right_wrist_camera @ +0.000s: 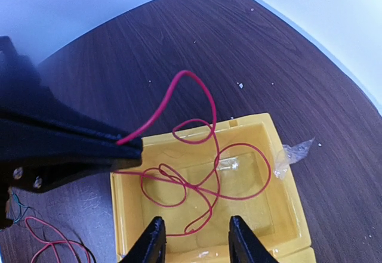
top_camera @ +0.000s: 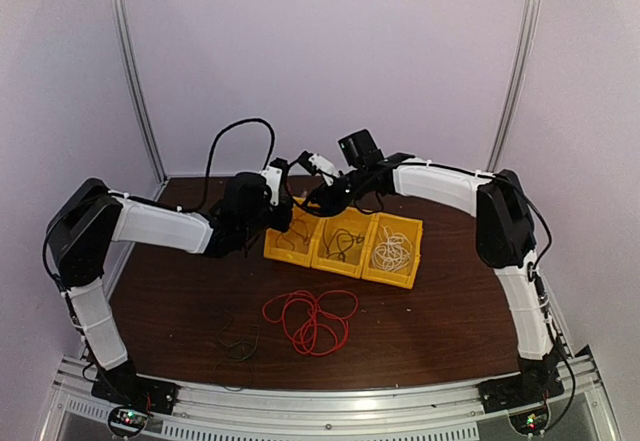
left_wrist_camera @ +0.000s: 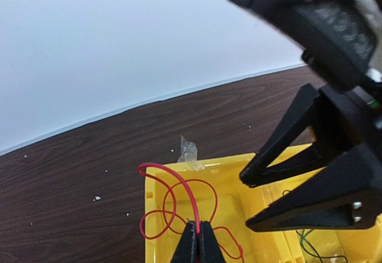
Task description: Untangle the cables
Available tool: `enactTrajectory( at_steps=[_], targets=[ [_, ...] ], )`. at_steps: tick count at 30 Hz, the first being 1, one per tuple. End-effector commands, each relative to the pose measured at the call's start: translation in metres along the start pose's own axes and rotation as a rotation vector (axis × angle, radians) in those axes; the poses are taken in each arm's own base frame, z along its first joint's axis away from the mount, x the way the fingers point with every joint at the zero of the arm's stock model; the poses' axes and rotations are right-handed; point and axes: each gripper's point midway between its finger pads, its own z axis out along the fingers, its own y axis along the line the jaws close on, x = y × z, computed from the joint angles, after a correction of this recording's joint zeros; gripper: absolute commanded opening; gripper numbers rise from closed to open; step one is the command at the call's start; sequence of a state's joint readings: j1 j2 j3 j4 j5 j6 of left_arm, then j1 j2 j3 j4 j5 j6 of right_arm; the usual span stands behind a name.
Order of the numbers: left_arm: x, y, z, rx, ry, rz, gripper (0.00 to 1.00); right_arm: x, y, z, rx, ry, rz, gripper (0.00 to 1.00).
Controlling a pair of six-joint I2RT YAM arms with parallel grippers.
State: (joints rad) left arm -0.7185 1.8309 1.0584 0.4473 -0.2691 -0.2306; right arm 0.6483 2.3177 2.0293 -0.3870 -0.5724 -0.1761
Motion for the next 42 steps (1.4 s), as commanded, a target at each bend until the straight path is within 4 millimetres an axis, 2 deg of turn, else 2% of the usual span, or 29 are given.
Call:
enactTrajectory(
  at_steps=[1,3,7,12,14,16,21,26,31,35,39,42],
  targets=[
    [-0.022,0.009,0.012,-0.014,-0.056,0.02,0.0,-0.049,0.007,-0.069,0.017,-0.088,-0.027,0.38],
    [-0.019,0.011,0.015,-0.009,-0.047,0.02,0.0,-0.052,0.009,-0.091,0.018,-0.096,-0.03,0.39],
    [-0.02,0.007,0.021,0.047,-0.04,0.045,0.0,-0.06,0.014,-0.15,0.038,-0.156,-0.051,0.39],
    [-0.024,-0.019,0.032,0.184,-0.025,0.127,0.0,-0.055,0.018,-0.231,0.155,-0.247,-0.133,0.39],
    [-0.024,-0.04,0.035,0.299,-0.016,0.164,0.0,-0.048,0.018,-0.258,0.232,-0.271,-0.173,0.4],
    [-0.022,-0.044,0.041,0.317,0.015,0.189,0.0,-0.037,0.016,-0.282,0.286,-0.284,-0.177,0.4],
    [-0.006,-0.03,0.047,0.246,0.108,0.286,0.0,0.003,0.007,-0.293,0.295,-0.27,-0.123,0.41],
    [0.023,-0.026,0.036,0.257,0.226,0.319,0.0,0.023,-0.005,-0.306,0.324,-0.291,-0.103,0.41],
    [0.035,-0.03,0.026,0.293,0.258,0.281,0.0,0.035,-0.012,-0.306,0.333,-0.293,-0.082,0.41],
    [0.041,-0.038,0.039,0.324,0.277,0.244,0.0,0.036,-0.008,-0.302,0.305,-0.298,-0.086,0.41],
    [0.046,-0.037,0.054,0.296,0.302,0.218,0.0,0.036,-0.006,-0.304,0.304,-0.305,-0.092,0.41],
    [0.051,-0.033,0.053,0.27,0.338,0.201,0.0,0.037,-0.005,-0.304,0.304,-0.308,-0.093,0.41]
  ],
)
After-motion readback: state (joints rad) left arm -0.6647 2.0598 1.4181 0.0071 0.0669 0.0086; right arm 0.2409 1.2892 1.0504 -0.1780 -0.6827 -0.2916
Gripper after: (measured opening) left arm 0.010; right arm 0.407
